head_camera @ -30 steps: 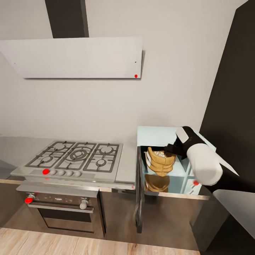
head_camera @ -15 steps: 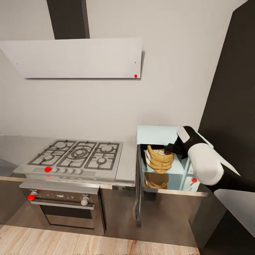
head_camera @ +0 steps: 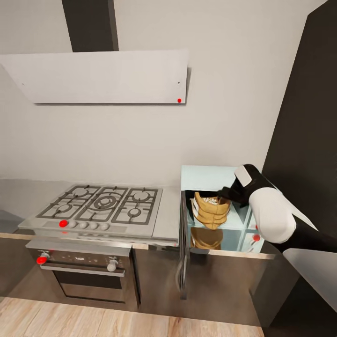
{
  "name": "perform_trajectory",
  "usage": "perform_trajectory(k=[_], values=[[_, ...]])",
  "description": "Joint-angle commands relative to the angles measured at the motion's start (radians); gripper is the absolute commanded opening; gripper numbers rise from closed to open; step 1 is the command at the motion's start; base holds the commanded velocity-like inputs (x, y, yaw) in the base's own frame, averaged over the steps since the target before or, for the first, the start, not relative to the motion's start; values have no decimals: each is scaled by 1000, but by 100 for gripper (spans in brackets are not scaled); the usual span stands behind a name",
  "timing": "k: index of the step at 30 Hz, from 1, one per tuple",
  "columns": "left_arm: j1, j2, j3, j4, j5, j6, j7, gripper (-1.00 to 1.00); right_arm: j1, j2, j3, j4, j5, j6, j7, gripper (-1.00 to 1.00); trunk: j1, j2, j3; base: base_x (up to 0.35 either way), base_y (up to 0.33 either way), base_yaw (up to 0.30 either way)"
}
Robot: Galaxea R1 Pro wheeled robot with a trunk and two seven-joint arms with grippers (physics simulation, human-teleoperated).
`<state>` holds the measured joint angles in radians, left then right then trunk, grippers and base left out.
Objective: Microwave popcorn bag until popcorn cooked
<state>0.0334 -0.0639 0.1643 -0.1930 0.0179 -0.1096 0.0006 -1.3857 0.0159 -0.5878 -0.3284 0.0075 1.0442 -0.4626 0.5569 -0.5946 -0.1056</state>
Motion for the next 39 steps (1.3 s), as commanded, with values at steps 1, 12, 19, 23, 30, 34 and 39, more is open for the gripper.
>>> perform_trajectory(k=[1, 12, 19, 23, 30, 34, 39], values=[[0, 0, 3, -2, 2, -1, -1, 100, -2, 0, -6, -3, 0, 3, 5, 100, 0, -1, -2, 0, 0, 0], [0, 0, -3, -2, -4, -2, 0, 100, -1, -7, -4, -4, 0, 3, 21, 100, 0, -1, -2, -180, 0, 0], [0, 0, -4, -2, -5, -2, 1, 100, -1, -7, -4, -4, 1, 3, 21, 100, 0, -1, -2, -341, 0, 0], [-1, 0, -3, -2, -2, -2, 0, 100, 5, -7, -2, -5, 2, 3, 21, 100, 0, -1, -2, -146, 0, 0], [-1, 0, -4, -2, -4, -2, -1, 100, 182, 0, 199, -227, 7, 3, 222, 100, 0, -1, -2, -14, 0, 0], [-1, 0, -4, -2, -5, -2, -2, 100, 418, 1, 329, -540, -1, 3, 332, 100, 0, -1, -2, 0, 0, 0], [-2, 0, -5, -2, -6, -2, -1, 100, 767, -6, 425, -857, 8, -108, 515, 100, 0, -1, -2, 0, 0, 0]])
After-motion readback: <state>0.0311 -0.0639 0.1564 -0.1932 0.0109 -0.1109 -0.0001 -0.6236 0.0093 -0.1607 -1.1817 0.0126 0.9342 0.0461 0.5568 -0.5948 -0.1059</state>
